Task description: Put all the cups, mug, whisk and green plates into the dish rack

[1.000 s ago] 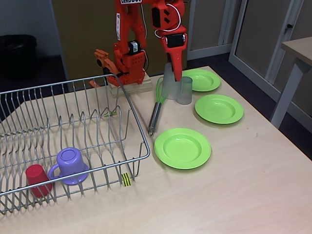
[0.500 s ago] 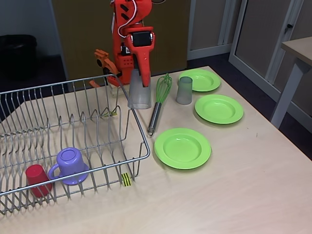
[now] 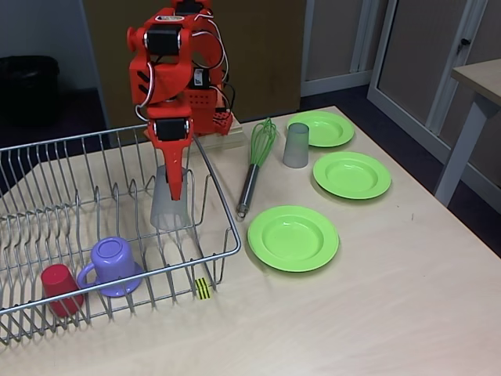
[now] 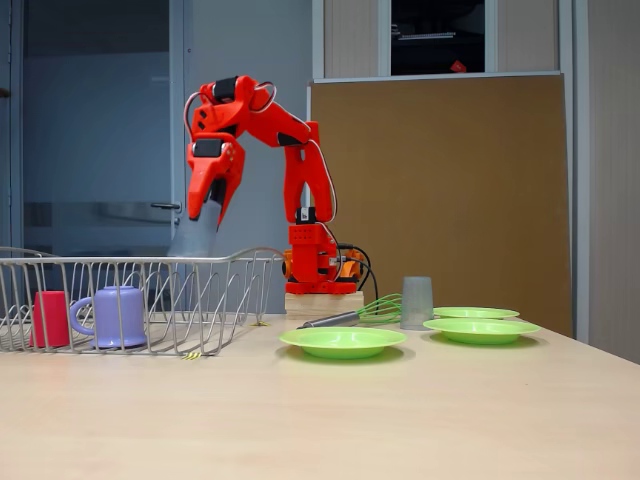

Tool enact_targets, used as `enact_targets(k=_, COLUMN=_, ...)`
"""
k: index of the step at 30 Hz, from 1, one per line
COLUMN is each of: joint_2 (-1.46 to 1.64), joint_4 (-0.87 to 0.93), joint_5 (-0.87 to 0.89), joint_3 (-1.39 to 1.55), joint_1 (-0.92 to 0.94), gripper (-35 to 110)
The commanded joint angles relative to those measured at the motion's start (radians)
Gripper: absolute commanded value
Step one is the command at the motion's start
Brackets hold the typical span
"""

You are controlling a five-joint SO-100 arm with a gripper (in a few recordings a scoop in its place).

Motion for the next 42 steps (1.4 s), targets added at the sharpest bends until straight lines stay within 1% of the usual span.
enact_targets(k=1, joint_2=-0.023, joint_4=-0.021, joint_5=-0.025, joint_3=-0.041, joint_1=0.037, gripper=19)
enact_targets(k=14, joint_2=-0.268, joint_4=-0.071, joint_5=-0.063, joint_3=-0.127, joint_1=0.08, gripper=22)
enact_targets(k=22, joint_2=-0.36, joint_4=-0.083, joint_5=-0.091, joint_3=-0.169, joint_1=0.095, gripper=28)
enact_targets(k=24, joint_2=-0.377, joint_4=-0.083, joint_5=-0.094, joint_3=-0.175, joint_1=0.098, gripper=30)
enact_targets(k=27, joint_2=-0.391, joint_4=-0.078, joint_5=-0.104, joint_3=-0.178, joint_1=0.101, gripper=42)
enact_targets(k=29, joint_2=-0.396, joint_4=-0.075, joint_5=-0.104, joint_3=-0.178, joint_1=0.104, gripper=45)
enact_targets(k=35, joint_2=-0.396, joint_4=-0.046, joint_5=-0.101, joint_3=-0.187, joint_1=0.107, gripper=51)
enact_targets(k=42, joint_2=-0.354, joint_4=0.044, joint_5=-0.103, joint_3=-0.245, joint_1=0.098, gripper=52)
